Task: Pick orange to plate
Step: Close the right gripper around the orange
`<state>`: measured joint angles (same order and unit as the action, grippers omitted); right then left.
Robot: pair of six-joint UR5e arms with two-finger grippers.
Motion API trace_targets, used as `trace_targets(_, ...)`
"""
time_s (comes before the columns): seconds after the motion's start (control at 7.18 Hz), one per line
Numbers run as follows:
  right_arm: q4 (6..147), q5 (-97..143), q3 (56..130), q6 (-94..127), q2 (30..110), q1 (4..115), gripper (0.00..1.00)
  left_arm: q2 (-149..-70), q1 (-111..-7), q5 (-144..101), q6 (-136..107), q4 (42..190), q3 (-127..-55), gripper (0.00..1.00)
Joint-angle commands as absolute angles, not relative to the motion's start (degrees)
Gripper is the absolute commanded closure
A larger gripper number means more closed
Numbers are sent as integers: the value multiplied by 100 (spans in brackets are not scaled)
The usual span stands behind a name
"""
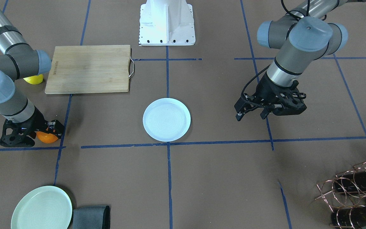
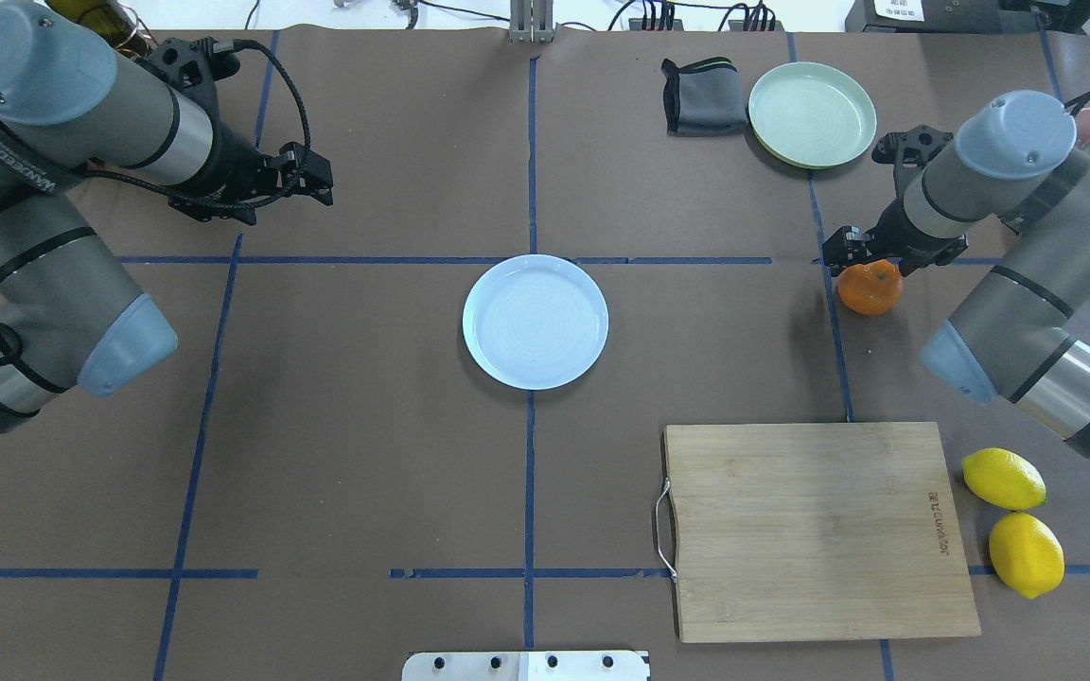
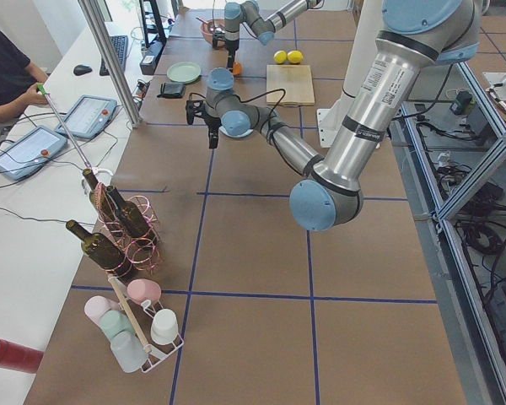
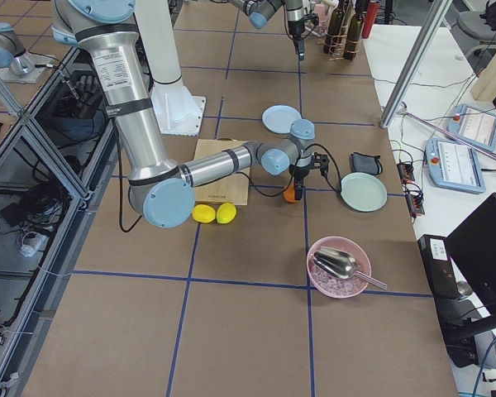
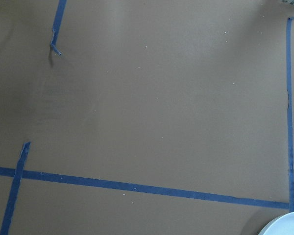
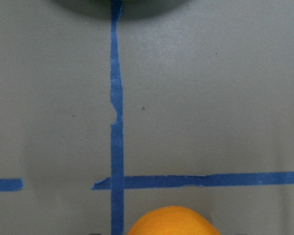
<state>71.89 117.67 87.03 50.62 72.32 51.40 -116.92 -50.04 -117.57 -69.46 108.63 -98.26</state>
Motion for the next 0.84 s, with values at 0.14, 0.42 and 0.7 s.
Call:
trace_targets(0.14,7189,11812,8745,5071,7242,5106,24,-11698,-5071,-11821,-6917,10837,-9817,0)
trace_targets(0.42,7207,11891,8902,5071,7216,5106,83,-11698,-5080,-11821,-6917,10837,-9817,0)
trace_targets(0.7,7277,12251,9271,5080,7172,5281,100,-11698,-5324,-11821,-6159,10437,-9843,0)
